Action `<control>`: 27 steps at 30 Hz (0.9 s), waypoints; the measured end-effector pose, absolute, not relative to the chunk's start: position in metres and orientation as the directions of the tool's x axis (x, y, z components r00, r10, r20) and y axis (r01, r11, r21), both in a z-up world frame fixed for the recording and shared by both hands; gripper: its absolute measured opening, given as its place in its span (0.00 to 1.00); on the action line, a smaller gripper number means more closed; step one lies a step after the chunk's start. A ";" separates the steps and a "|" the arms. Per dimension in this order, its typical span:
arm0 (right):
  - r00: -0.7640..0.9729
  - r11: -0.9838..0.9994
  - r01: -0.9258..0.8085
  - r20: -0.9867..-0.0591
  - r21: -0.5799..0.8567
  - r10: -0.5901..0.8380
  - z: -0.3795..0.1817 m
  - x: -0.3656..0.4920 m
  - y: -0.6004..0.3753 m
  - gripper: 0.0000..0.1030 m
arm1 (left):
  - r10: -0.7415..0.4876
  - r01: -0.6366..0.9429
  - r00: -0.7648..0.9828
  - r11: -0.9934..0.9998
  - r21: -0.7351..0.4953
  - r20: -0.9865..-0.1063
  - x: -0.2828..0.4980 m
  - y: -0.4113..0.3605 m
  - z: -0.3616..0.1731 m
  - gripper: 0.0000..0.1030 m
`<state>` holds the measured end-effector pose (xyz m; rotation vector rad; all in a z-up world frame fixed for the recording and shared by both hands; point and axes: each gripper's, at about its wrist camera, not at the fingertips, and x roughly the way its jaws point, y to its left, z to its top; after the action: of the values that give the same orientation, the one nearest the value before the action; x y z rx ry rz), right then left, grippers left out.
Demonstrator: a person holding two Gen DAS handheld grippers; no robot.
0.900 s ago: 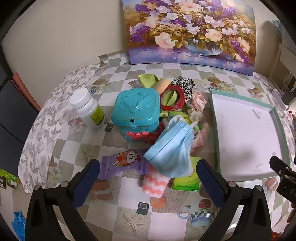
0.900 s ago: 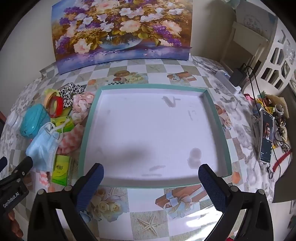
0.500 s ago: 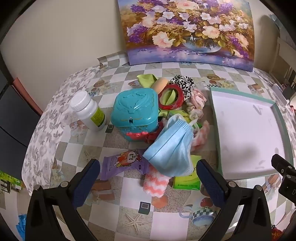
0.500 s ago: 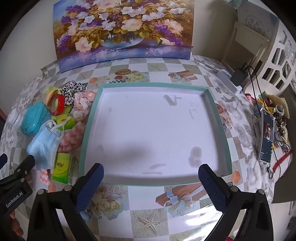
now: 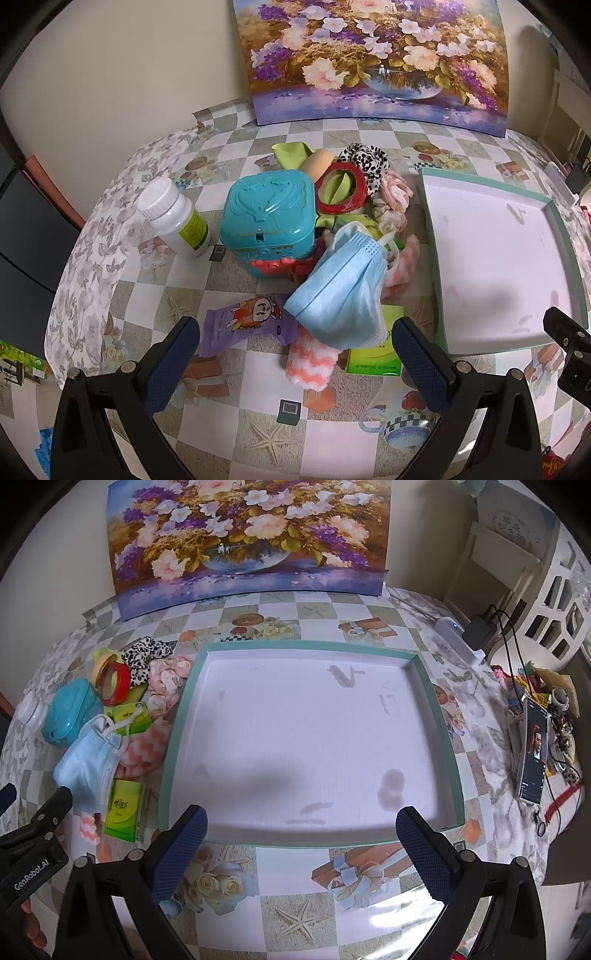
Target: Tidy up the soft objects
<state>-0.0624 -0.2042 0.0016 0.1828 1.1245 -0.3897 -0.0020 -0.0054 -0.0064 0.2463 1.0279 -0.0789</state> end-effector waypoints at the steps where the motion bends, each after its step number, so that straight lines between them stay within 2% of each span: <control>1: 0.373 0.918 0.392 -0.903 -0.053 -0.211 0.002 -0.063 -0.204 1.00 | 0.051 0.181 0.515 0.969 0.167 -0.856 -0.002 -0.006 -0.007 1.00; 27: 0.364 0.924 0.378 -0.907 -0.062 -0.210 -0.001 -0.061 -0.201 1.00 | 0.054 0.185 0.493 0.969 0.165 -0.868 0.001 -0.005 -0.010 1.00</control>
<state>-0.0612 -0.2005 -0.0009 0.1669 1.1378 -0.3801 0.0012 -0.0045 -0.0097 0.2496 1.0548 -0.0804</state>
